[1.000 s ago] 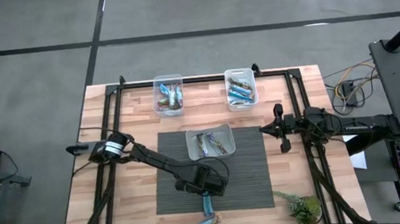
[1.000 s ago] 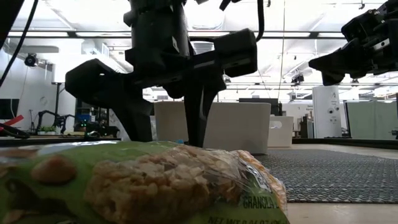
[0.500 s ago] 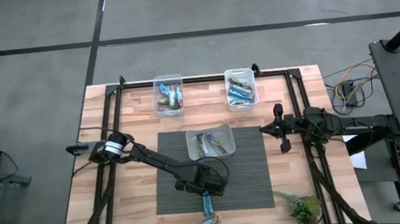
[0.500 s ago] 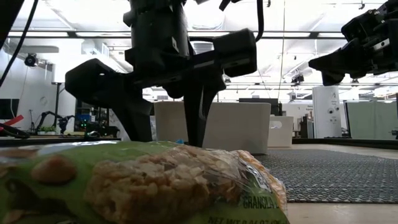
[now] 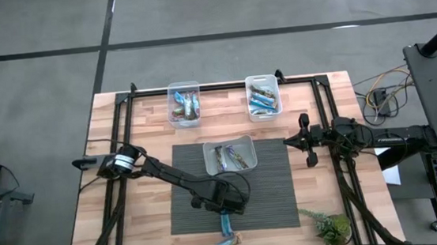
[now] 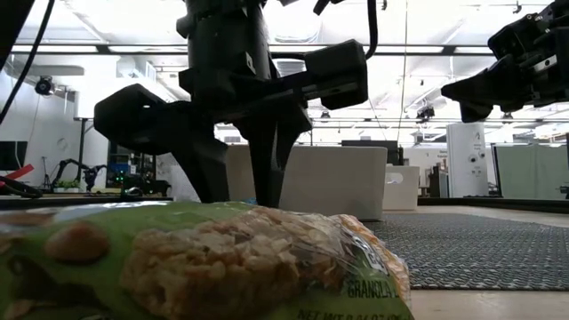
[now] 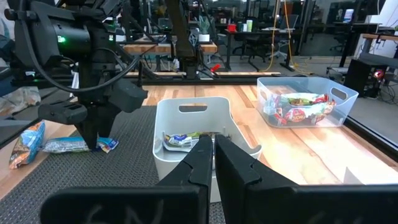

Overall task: Pick and place Granola Bars by type
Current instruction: Put the blue granola bar into the gray bin

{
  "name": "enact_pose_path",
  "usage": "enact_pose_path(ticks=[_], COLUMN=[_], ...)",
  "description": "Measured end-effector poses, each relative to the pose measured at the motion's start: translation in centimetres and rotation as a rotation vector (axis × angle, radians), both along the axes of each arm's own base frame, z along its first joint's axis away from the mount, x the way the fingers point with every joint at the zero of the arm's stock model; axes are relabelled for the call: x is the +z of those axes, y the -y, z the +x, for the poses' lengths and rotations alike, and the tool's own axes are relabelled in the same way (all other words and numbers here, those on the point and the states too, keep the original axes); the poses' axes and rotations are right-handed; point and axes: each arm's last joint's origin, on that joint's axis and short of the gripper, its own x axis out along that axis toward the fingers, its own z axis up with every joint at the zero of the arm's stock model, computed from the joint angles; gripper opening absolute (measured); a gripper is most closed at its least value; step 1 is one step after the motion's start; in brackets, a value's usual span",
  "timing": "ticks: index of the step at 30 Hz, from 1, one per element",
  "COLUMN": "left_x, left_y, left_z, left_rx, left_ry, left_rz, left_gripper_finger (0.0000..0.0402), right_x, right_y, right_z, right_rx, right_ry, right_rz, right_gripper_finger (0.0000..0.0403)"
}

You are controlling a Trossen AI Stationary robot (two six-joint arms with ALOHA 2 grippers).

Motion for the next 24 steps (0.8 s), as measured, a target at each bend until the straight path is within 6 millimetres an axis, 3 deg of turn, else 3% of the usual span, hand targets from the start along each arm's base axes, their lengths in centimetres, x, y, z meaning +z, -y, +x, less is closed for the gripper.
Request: enact_pose_path(ticks=[11, 24], left_x=[0.02, 0.20], left_y=[0.04, 0.05], left_z=[0.08, 0.12], left_rx=[-0.016, -0.021], left_ry=[0.008, 0.017], left_rz=[-0.007, -0.009], left_gripper_finger=[0.0065, 0.0059], right_x=[0.00, 0.00], right_y=[0.00, 0.00], right_z=[0.00, 0.00], right_rx=[0.000, 0.000], right_ry=[0.000, 0.000], right_rz=[0.000, 0.000], right_gripper_finger=[0.0009, 0.0009])
